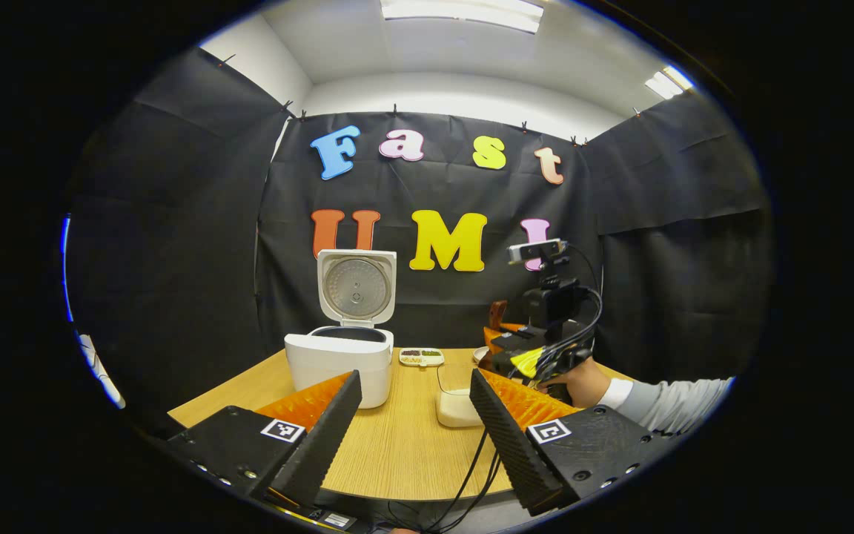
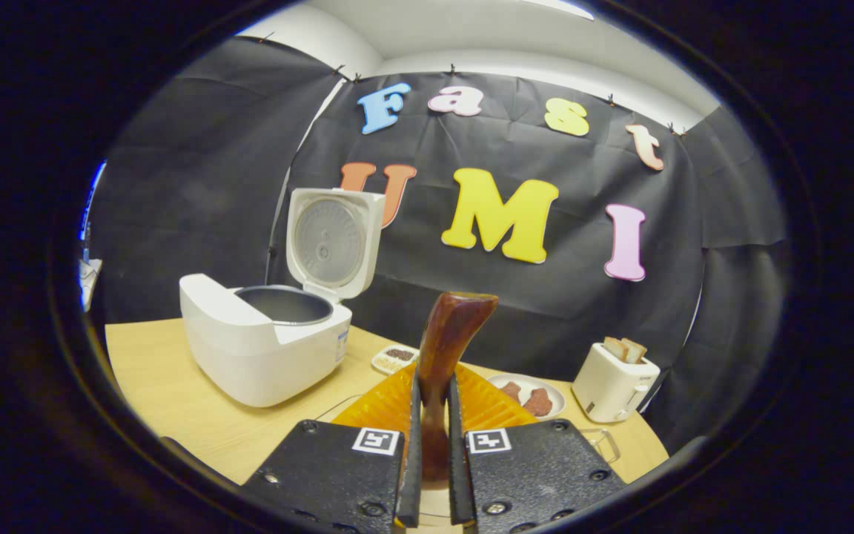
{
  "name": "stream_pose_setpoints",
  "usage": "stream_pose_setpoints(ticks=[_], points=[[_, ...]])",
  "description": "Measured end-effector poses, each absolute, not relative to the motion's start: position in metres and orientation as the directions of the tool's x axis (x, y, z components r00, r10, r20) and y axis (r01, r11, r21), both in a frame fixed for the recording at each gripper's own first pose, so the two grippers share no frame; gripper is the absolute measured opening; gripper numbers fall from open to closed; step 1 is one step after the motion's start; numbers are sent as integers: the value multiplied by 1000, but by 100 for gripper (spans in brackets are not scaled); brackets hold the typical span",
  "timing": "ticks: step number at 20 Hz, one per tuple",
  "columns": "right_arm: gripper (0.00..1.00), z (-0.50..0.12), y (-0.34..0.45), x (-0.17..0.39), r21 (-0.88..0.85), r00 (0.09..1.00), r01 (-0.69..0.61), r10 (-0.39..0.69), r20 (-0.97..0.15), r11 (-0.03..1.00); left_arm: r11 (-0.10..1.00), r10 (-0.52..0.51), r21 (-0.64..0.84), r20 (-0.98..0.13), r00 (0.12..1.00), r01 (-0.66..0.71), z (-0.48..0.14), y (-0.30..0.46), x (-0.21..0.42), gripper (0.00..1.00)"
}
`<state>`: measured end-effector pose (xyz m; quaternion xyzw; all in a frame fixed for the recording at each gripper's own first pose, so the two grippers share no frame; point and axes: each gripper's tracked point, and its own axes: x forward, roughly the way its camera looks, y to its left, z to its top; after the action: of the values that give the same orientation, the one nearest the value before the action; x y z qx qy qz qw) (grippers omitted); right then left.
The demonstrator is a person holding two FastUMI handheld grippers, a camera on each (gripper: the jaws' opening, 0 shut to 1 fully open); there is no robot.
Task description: Close the left gripper, press the button to open the rice cooker; take a wooden spoon from the chopstick holder with the right hand, scoop a spoonful of rice and pour it into the rice cooker, then put the wooden spoon back into the chopstick holder.
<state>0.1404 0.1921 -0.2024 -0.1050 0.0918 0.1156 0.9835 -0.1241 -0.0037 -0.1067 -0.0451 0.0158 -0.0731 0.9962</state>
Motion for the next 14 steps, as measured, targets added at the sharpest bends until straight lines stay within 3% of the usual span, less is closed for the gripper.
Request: stream_pose_setpoints(ticks=[6, 11, 14], points=[[20, -237, 168, 154, -169, 961, -115, 66, -268, 979, 982, -142, -126, -25, 990, 138, -107, 2, -123, 94], [22, -259, 152, 160, -102, 954, -61, 28, -299, 993, 986, -132, -105, -36, 991, 127, -110, 6, -121, 94], [21, -263, 170, 154, -8, 943, -102, 94, -318, 995, 987, -135, -98, -38, 990, 130, -112, 3, -119, 94]])
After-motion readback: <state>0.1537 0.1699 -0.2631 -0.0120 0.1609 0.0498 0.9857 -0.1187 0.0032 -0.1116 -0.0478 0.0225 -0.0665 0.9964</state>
